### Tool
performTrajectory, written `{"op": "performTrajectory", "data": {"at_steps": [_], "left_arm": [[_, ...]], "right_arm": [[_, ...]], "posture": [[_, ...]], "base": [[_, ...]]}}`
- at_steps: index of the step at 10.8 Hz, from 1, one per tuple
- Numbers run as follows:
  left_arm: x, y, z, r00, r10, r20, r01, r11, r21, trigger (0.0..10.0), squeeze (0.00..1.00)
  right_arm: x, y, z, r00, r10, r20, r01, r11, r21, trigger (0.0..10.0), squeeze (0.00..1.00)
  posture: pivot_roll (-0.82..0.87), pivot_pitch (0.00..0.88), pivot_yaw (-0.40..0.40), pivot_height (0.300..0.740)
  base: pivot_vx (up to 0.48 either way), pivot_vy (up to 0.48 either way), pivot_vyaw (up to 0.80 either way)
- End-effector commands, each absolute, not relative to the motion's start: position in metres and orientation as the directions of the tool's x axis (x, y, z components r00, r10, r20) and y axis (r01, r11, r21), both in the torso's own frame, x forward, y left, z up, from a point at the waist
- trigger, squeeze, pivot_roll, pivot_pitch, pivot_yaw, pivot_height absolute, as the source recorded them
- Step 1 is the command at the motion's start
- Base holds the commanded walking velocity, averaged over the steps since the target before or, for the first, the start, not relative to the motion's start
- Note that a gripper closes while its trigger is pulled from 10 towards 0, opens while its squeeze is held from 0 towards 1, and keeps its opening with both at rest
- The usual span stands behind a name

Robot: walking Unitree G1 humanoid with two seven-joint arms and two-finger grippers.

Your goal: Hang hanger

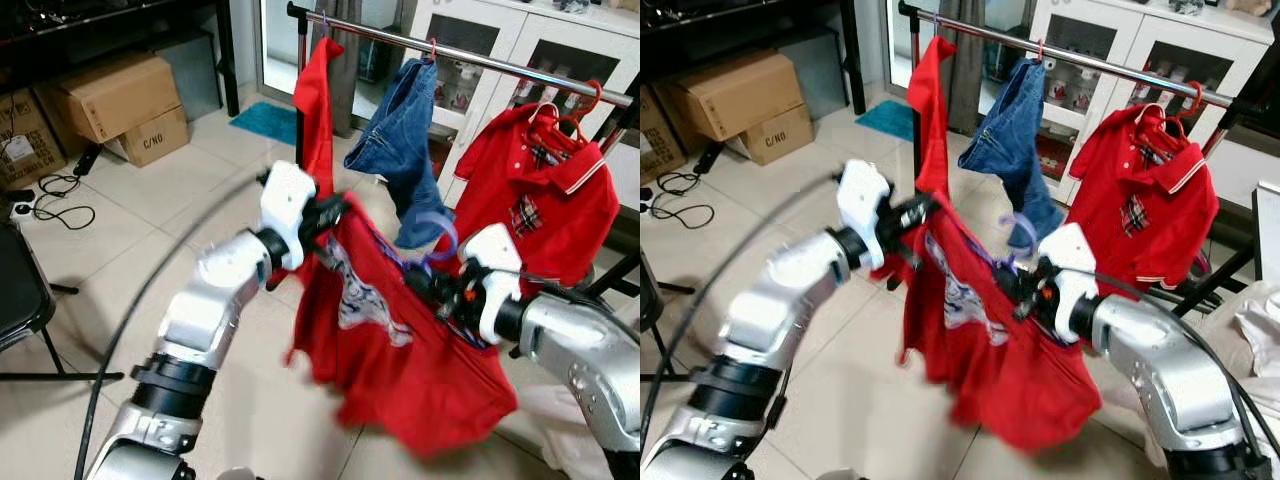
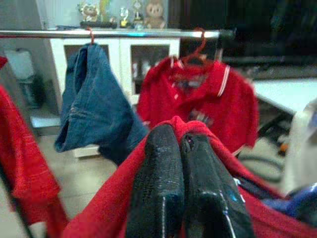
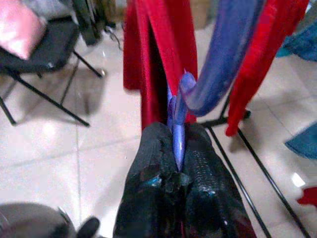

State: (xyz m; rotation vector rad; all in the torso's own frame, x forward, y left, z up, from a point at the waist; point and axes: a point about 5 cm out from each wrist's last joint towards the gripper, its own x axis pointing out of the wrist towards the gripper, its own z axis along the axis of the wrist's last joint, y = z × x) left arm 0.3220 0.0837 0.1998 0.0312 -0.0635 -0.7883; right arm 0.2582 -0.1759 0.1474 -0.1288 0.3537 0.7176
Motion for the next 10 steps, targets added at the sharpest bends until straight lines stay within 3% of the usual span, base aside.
{"op": "performTrajectory", "data": {"at_steps": [1,2,3,4,5,7,8,9,10], "left_arm": [[0.329,0.1,0.237,0.745,-0.65,0.15,0.644,0.759,0.091,0.0,0.0],[0.345,0.13,0.236,0.852,-0.514,0.101,0.5,0.855,0.135,0.0,0.0],[0.35,0.146,0.23,0.887,-0.46,0.049,0.443,0.875,0.196,0.0,0.0],[0.359,0.182,0.217,0.948,-0.317,-0.024,0.312,0.913,0.262,0.0,0.0],[0.362,0.203,0.209,0.964,-0.258,-0.071,0.267,0.918,0.293,0.0,0.0],[0.364,0.209,0.192,0.968,-0.224,-0.11,0.244,0.941,0.234,0.0,0.0],[0.362,0.189,0.186,0.946,-0.31,-0.097,0.323,0.93,0.178,0.0,0.0],[0.362,0.17,0.191,0.929,-0.37,-0.029,0.37,0.92,0.13,0.0,0.0],[0.366,0.167,0.206,0.93,-0.365,0.041,0.357,0.925,0.133,0.0,0.0]], "right_arm": [[0.256,-0.184,0.143,0.699,0.608,-0.377,-0.654,0.757,0.009,10.0,0.0],[0.252,-0.185,0.157,0.689,0.669,-0.278,-0.683,0.728,0.062,10.0,0.0],[0.25,-0.188,0.166,0.686,0.694,-0.221,-0.697,0.713,0.077,10.0,0.0],[0.242,-0.197,0.181,0.658,0.74,-0.142,-0.735,0.672,0.096,10.0,0.0],[0.236,-0.203,0.185,0.643,0.756,-0.121,-0.75,0.654,0.102,10.0,0.0],[0.233,-0.2,0.199,0.629,0.776,0.044,-0.768,0.611,0.192,10.0,0.0],[0.233,-0.186,0.204,0.604,0.789,0.116,-0.785,0.562,0.262,10.0,0.0],[0.227,-0.17,0.193,0.529,0.848,0.034,-0.828,0.506,0.242,10.0,0.0],[0.227,-0.165,0.181,0.526,0.849,-0.056,-0.821,0.523,0.227,10.0,0.0]], "posture": [[0.05,0.0,-0.072,0.74],[0.05,0.0,-0.066,0.74],[0.05,0.0,-0.064,0.74],[0.04,0.0,-0.053,0.74],[0.04,0.0,-0.047,0.74],[0.04,0.0,-0.047,0.74],[0.04,0.0,-0.053,0.74],[0.04,0.0,-0.056,0.74],[0.04,0.0,-0.059,0.74]], "base": [[0.0,0.0,0.0],[0.0,0.0,0.0],[0.0,0.0,0.0],[0.0,0.0,0.0],[0.0,0.0,0.0],[0.0,0.0,0.0],[0.0,0.0,0.0],[0.0,0.0,0.0],[0.0,0.0,0.0]]}}
